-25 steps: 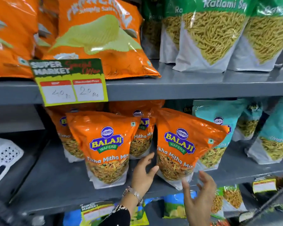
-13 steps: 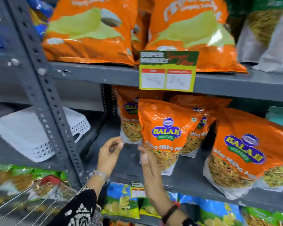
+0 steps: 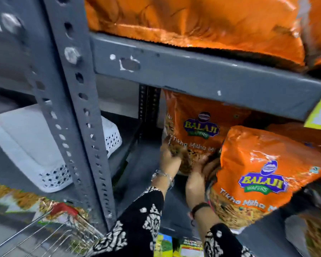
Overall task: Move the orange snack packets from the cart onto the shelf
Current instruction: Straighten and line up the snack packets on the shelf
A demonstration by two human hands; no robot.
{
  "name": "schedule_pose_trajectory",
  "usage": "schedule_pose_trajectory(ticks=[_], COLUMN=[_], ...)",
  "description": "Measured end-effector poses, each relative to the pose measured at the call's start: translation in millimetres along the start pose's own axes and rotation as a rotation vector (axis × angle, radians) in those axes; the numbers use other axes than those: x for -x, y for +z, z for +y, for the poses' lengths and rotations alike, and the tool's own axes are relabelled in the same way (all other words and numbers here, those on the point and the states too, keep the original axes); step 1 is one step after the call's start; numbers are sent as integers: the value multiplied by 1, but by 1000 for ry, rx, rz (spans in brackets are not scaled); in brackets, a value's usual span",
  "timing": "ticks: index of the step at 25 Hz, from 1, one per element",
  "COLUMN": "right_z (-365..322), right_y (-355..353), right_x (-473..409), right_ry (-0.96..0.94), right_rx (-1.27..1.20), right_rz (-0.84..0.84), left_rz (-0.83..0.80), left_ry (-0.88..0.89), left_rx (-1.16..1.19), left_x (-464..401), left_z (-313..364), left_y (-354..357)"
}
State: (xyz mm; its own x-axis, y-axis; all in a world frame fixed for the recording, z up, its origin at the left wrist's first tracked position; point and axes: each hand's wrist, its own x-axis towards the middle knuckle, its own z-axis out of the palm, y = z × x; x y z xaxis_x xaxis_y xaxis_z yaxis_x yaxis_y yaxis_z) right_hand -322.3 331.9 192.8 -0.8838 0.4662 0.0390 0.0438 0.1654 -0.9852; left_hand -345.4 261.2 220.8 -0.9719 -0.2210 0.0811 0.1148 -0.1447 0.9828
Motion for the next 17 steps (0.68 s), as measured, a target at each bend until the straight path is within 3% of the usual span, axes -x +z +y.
schedule_pose_trajectory(ticks=[3,7,12,17], right_z=[2,13,6,18], right_y=[6,12,20,21], right_x=[-15,-13,-2,-13], right_ry=[59,59,-13,33], right_rx=[-41,-40,-214,-85], right_rz=[114,-37,-302,-300], left_rz=[-11,-7,-4,-124], left_ry=[-11,-14,14,0], left_rx=[13,-12,-45,-100], left_x=[-8,-17,-29,-31], left_z=[-6,-11,-11,-32], left_y=[0,-9,-42,-62])
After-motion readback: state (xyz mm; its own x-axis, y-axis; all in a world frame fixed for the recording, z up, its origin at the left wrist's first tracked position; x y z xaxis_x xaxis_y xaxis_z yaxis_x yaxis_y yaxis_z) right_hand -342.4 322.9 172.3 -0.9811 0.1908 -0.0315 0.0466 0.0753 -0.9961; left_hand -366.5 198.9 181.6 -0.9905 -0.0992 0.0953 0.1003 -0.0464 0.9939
